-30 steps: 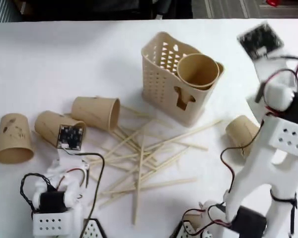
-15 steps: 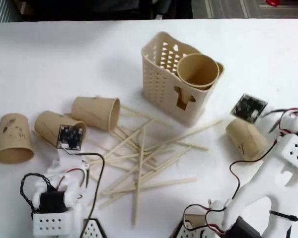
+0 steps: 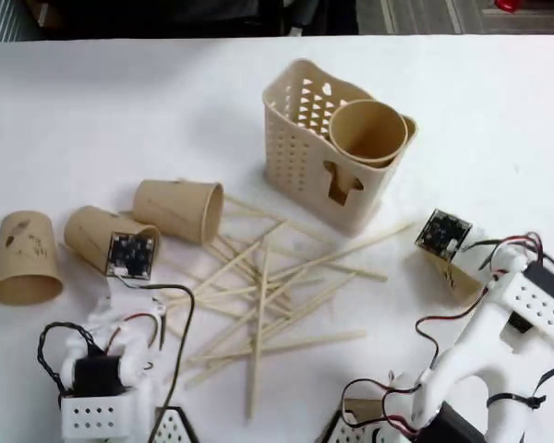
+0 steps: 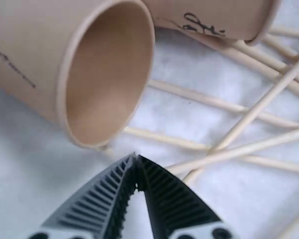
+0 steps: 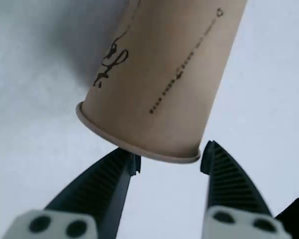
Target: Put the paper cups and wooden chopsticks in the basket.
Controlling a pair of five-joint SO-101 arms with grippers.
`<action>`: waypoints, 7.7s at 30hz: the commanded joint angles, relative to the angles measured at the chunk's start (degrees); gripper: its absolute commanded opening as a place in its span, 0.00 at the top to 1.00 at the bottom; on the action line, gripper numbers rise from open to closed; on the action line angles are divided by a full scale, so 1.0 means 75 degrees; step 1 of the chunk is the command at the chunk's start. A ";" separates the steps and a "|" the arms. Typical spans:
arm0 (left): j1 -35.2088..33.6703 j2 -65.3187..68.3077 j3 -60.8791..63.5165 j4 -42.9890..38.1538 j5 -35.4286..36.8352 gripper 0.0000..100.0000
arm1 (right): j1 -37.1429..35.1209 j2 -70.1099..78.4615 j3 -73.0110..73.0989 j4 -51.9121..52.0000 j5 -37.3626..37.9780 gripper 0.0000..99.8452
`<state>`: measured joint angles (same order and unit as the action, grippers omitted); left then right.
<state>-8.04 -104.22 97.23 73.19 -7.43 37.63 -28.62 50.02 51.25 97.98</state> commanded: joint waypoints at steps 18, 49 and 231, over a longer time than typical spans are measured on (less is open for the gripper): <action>-0.0041 0.0041 -0.0023 0.0035 -0.0059 0.97 | 0.0358 -0.1248 -0.1407 0.1061 -0.1852 0.98; -0.0041 0.0041 -0.0023 0.0035 -0.0059 0.97 | -0.2081 -0.2421 -0.7654 0.4695 -0.7525 0.98; 0.6031 1.4670 -1.9376 0.0246 -0.2204 0.98 | -0.2772 -0.2913 0.0832 0.1026 -1.1288 0.89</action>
<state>36.35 0.40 -41.41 76.44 -24.13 16.35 -50.51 56.62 59.69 13.49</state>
